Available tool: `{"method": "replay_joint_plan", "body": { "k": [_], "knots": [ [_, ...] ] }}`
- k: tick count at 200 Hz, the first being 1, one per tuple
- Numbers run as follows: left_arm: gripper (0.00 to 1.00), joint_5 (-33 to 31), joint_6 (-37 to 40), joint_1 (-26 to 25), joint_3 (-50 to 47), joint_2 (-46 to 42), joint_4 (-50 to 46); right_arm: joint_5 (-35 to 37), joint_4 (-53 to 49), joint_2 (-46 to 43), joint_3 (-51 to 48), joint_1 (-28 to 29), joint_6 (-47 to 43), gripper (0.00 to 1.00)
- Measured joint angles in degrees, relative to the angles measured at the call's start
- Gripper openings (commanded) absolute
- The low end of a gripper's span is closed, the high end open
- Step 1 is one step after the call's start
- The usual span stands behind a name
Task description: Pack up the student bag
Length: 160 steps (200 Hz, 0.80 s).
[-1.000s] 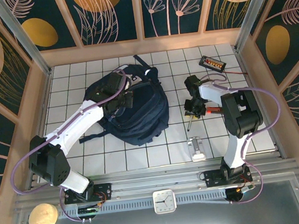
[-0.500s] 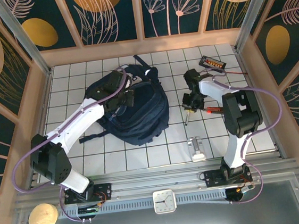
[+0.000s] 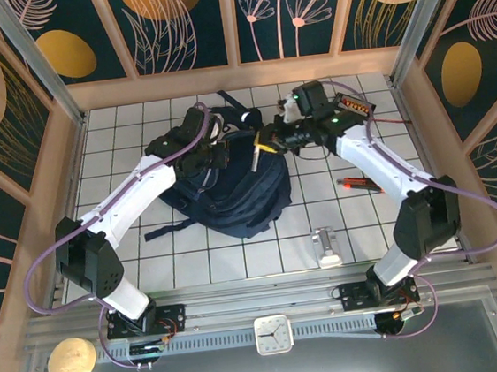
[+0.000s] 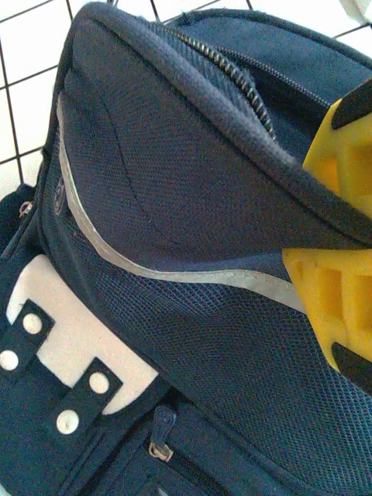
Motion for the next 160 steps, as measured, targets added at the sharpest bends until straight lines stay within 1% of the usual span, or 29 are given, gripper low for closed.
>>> {"method": "replay_joint_plan", "body": {
  "k": [32,60,67,74,88,95,103,116,160],
  "knots": [
    [0.0,0.4,-1.8,0.2,0.5,0.0,-0.3,-2.0,8.6,6.5,0.0,3.1,6.9,0.09],
    [0.0,0.6,-2.8,0.3,0.7,0.0,-0.2,-1.8,12.0,10.7,0.0,3.6,10.5,0.11],
    [0.0,0.7,-2.9,0.3,0.7,0.0,-0.2,-1.6,12.6,11.7,0.0,3.7,11.2,0.14],
    [0.0,0.8,-3.0,0.3,0.7,0.0,-0.2,-1.4,13.0,12.8,0.0,3.7,11.7,0.2],
    [0.0,0.9,-3.3,0.3,0.7,0.0,-0.2,-1.0,13.4,14.7,0.1,3.7,12.6,0.41],
    [0.0,0.9,-3.4,0.3,0.7,0.0,-0.2,-0.8,13.4,15.3,0.2,3.7,12.9,0.49],
    [0.0,1.0,-3.4,0.3,0.7,0.0,-0.1,-0.8,13.3,15.9,0.4,3.7,13.3,0.55],
    [0.0,1.0,-3.7,0.3,0.7,0.0,0.1,-0.6,12.9,16.1,1.0,3.8,12.9,0.57],
    [0.0,1.3,-4.0,0.3,0.7,0.0,0.7,0.8,8.7,14.2,2.3,3.9,10.5,0.57]
  ]
}}
